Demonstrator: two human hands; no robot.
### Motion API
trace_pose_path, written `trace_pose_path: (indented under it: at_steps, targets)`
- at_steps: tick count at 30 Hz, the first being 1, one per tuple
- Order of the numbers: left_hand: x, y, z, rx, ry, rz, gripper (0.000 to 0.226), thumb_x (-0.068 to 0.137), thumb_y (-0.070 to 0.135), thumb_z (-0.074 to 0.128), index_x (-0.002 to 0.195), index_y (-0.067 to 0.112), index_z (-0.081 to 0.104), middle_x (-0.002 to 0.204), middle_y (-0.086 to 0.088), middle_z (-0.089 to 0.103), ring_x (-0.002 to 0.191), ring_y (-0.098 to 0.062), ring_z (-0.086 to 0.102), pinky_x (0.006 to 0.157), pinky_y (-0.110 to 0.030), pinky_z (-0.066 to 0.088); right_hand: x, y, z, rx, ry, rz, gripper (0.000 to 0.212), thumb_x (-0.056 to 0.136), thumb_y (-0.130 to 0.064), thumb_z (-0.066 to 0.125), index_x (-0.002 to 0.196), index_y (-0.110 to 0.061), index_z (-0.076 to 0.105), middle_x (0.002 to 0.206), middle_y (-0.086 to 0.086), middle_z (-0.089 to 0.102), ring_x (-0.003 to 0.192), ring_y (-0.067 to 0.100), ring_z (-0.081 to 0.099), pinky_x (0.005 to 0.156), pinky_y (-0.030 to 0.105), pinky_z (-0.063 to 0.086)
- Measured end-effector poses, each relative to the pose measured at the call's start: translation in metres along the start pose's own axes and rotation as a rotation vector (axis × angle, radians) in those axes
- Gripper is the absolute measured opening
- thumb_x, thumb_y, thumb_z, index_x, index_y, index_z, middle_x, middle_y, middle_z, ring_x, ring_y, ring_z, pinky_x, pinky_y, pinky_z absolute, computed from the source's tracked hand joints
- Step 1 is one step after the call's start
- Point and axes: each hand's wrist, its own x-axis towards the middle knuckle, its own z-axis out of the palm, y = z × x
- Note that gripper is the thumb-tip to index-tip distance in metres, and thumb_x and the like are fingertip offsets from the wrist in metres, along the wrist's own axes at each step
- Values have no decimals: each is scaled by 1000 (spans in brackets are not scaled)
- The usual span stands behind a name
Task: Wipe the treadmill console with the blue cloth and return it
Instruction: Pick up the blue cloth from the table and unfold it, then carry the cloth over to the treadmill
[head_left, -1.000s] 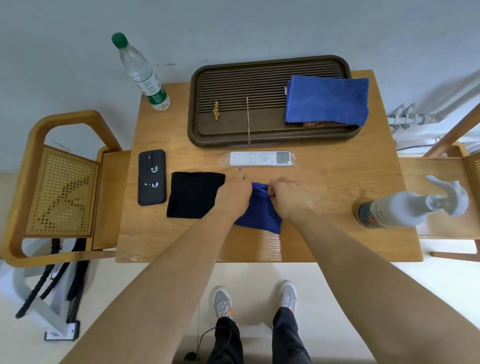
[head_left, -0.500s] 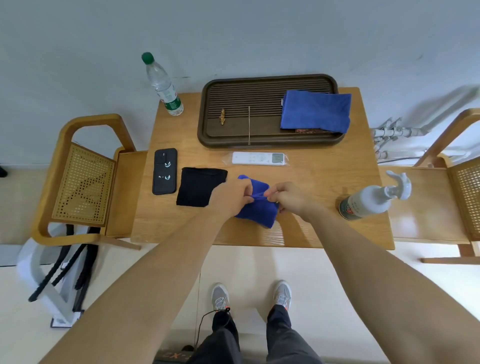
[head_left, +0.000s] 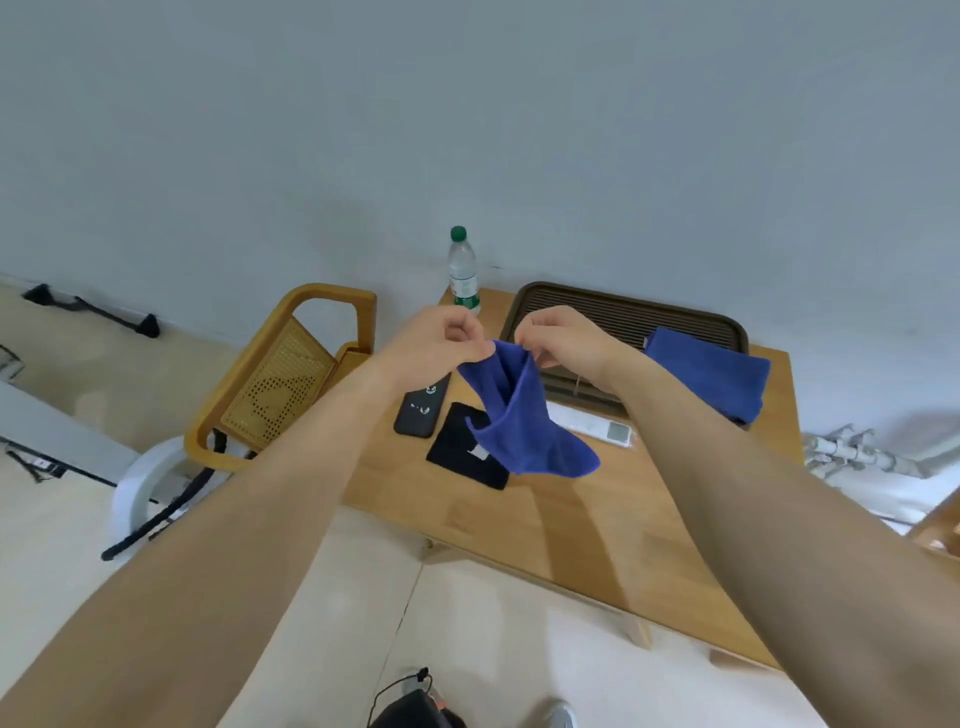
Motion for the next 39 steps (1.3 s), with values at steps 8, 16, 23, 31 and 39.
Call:
trace_pose_path:
  at_steps: [8,16,23,31,39]
  targets:
    - [-47,-29,-135,-291,341,-84,18,101,26,56,83,22,54,77,4,62,65,-10,55,56,-22,42,61,-102,114,20,-235,-136,13,94,-29,59,87,-19,60,87,-1,65,81,16,62,76,30,48]
    - [-147,-122,-262,-395,573,-192,18,100,27,58,82,23,59,83,4,62,75,-11,60,69,-25,48,128,-151,312,-499,-339,-296,13,76,4,52,70,-6,48,61,11,51,57,20,47,55,33,38]
    - [-271,-233,-336,-438,803,-401,20,101,28,56,81,24,57,80,5,61,70,-9,58,66,-22,46,191,-139,484,-813,-538,-308,32,89,2,40,63,-16,42,63,5,51,59,23,44,52,32,29]
    - [-429,-366,-371,-440,1078,-908,37,90,57,62,95,20,64,103,7,69,91,-13,65,76,-28,47,222,-183,711,-659,-891,-286,19,90,-4,38,73,-13,42,69,8,41,65,21,36,59,33,26]
    - [-548,-418,-378,-424,1148,-1415,53,65,56,82,100,19,66,97,2,73,93,-19,68,84,-37,55,185,-247,912,-778,-1349,-396,23,79,-10,43,67,-21,27,67,1,27,65,20,22,59,34,20]
